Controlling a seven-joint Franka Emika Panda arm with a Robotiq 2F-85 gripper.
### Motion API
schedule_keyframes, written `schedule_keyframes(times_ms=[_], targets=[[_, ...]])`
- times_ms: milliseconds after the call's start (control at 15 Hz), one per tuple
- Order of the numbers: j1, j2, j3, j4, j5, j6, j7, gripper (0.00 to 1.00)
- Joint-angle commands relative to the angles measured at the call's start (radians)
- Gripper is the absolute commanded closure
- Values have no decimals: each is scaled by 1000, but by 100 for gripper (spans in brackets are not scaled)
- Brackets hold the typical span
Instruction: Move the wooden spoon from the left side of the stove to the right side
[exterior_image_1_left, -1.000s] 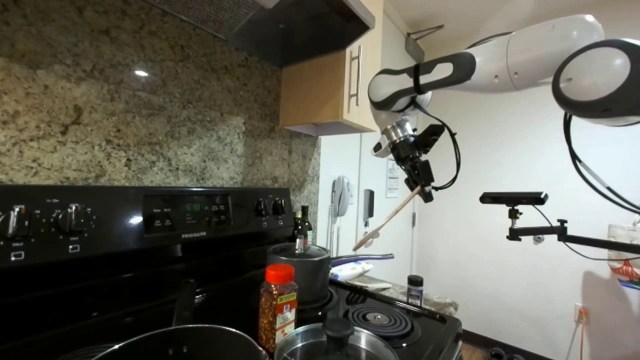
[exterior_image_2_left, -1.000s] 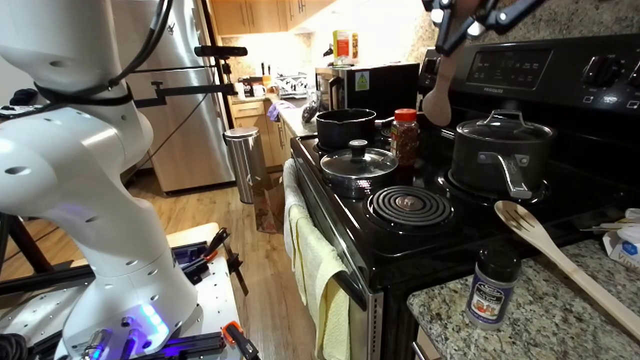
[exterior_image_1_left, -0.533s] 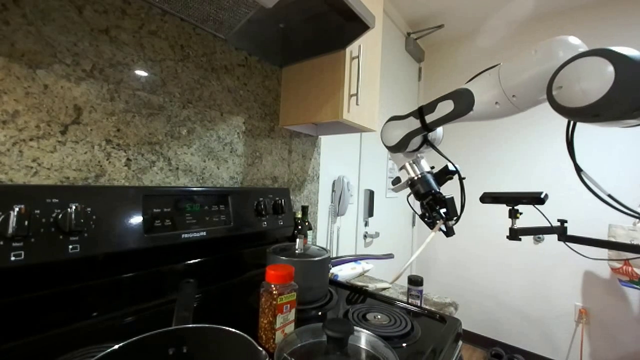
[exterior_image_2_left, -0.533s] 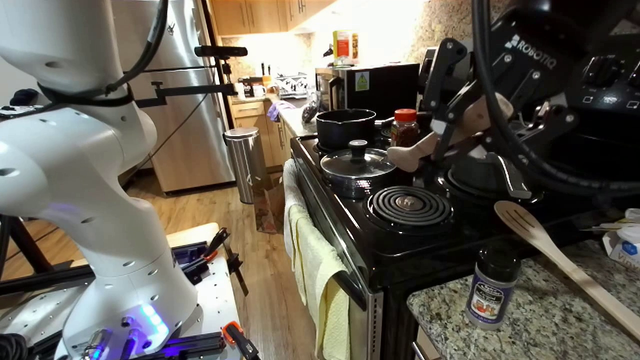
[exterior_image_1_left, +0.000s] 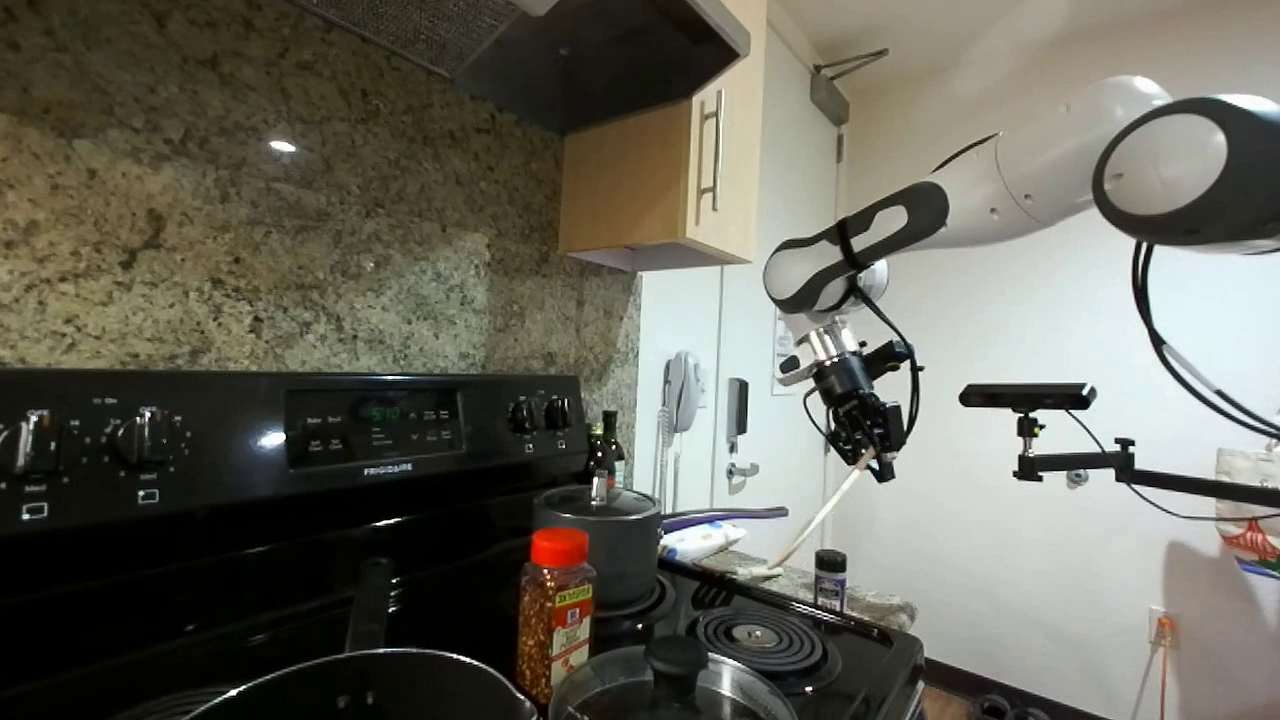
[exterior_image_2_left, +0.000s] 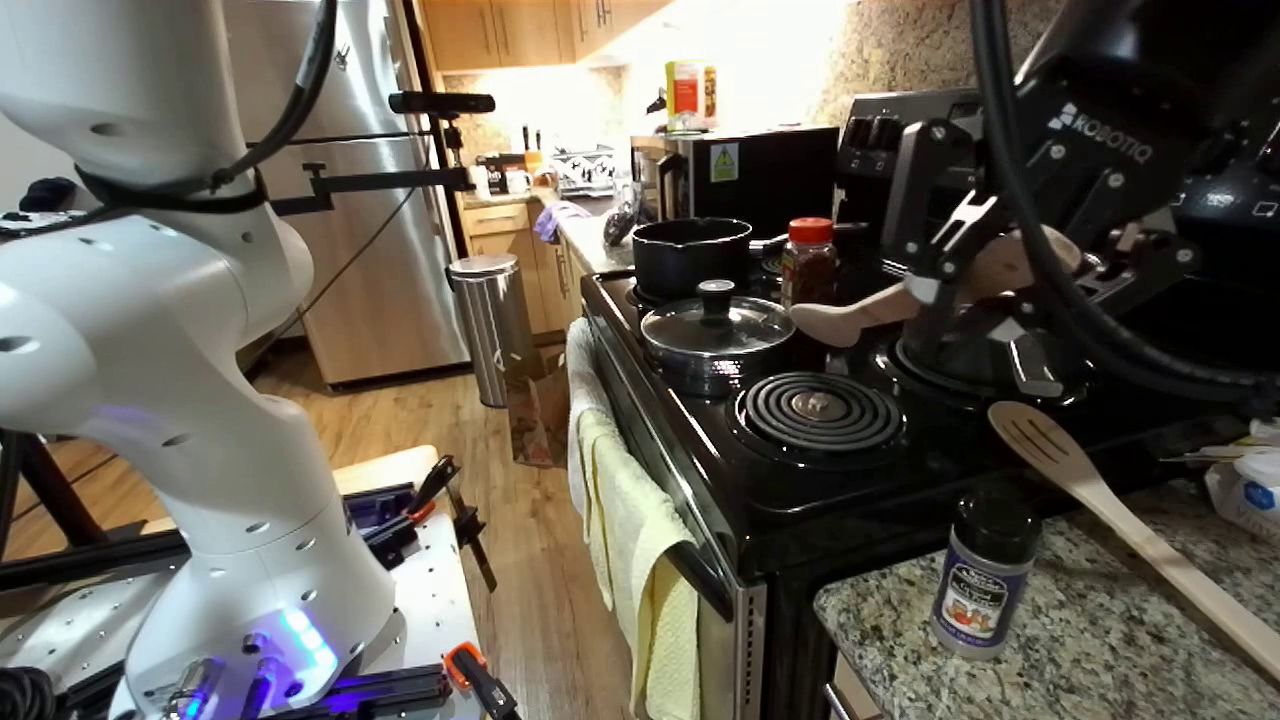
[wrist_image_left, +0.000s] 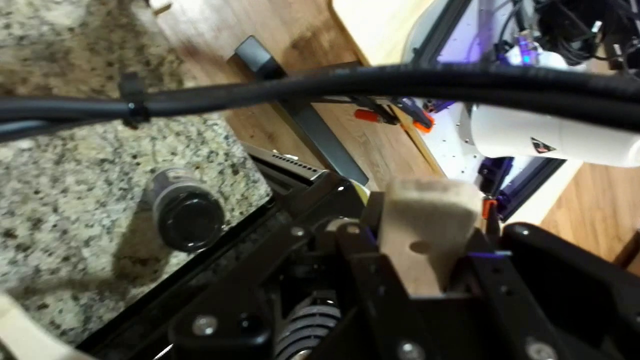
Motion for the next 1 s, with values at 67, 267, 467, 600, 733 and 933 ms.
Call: schedule_keyframes(times_ms=[67, 267, 467, 600, 733, 933], targets=[[-27, 25, -9, -54, 18, 282, -159, 98], [-49, 58, -16, -62, 38, 296, -235, 98], [-78, 64, -17, -72, 91, 334, -307, 98], [-99, 73, -22, -65, 128, 341, -352, 98], [-118, 70, -29, -71, 160, 362, -396, 98], [-140, 93, -41, -55, 185, 372, -449, 98]])
